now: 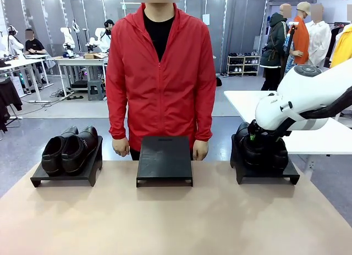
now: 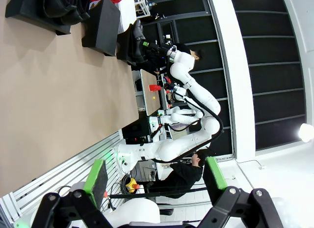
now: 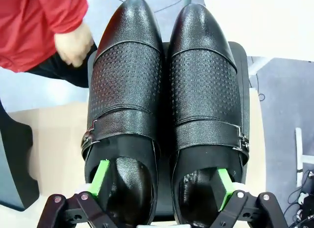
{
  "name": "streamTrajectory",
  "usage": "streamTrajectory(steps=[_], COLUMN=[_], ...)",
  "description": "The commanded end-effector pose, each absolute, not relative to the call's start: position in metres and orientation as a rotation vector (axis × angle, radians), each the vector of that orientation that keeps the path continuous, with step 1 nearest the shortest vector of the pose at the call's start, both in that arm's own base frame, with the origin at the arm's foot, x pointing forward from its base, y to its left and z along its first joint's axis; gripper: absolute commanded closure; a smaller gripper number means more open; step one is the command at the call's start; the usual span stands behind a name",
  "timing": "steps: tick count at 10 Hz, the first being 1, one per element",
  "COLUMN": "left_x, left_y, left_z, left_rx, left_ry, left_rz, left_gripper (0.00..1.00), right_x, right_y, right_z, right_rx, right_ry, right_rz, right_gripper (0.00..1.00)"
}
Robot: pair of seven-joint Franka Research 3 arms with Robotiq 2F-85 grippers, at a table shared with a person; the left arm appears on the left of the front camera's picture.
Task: Place the shoes on the stand as instructed by the person.
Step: Pick up another pair of Shoes and place it on the Shoes Stand indicated by the person.
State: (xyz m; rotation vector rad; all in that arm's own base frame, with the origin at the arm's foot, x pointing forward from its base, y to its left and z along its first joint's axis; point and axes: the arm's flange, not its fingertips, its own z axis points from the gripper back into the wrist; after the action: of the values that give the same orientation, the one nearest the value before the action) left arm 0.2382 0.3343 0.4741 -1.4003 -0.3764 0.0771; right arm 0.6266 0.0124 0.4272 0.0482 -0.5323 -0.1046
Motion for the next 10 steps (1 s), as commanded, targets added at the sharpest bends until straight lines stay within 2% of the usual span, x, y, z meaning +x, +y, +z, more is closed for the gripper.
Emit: streamTrajectory(steps=[1,4,6,10], left_x=[0.237,0.237,0.237,0.237], left_y=[0.334,0.334,0.334,0.334], left_z=[0.474,0.474,0.474,0.474], left_rx=[-1.407,-1.407,-1.407,-1.407], left_ry=[-0.404,-0.404,-0.404,-0.404], left_rz=[0.06,0.06,0.06,0.06], left_gripper=[0.0,0.0,0.0,0.0], right_x=[0.627,0.557,0.501,0.393], right_y=[0.012,0.011,-0.004,-0.05], right_z=[0.427,0.502,0.534,0.545], right_rx=[0.048,0.152,0.33,0.695], right_ry=[-0.532,-0.477,-0.451,-0.331], right_rz=[-0.105,-0.119,-0.108,0.03], right_gripper=[0.0,0.0,0.0,0.0])
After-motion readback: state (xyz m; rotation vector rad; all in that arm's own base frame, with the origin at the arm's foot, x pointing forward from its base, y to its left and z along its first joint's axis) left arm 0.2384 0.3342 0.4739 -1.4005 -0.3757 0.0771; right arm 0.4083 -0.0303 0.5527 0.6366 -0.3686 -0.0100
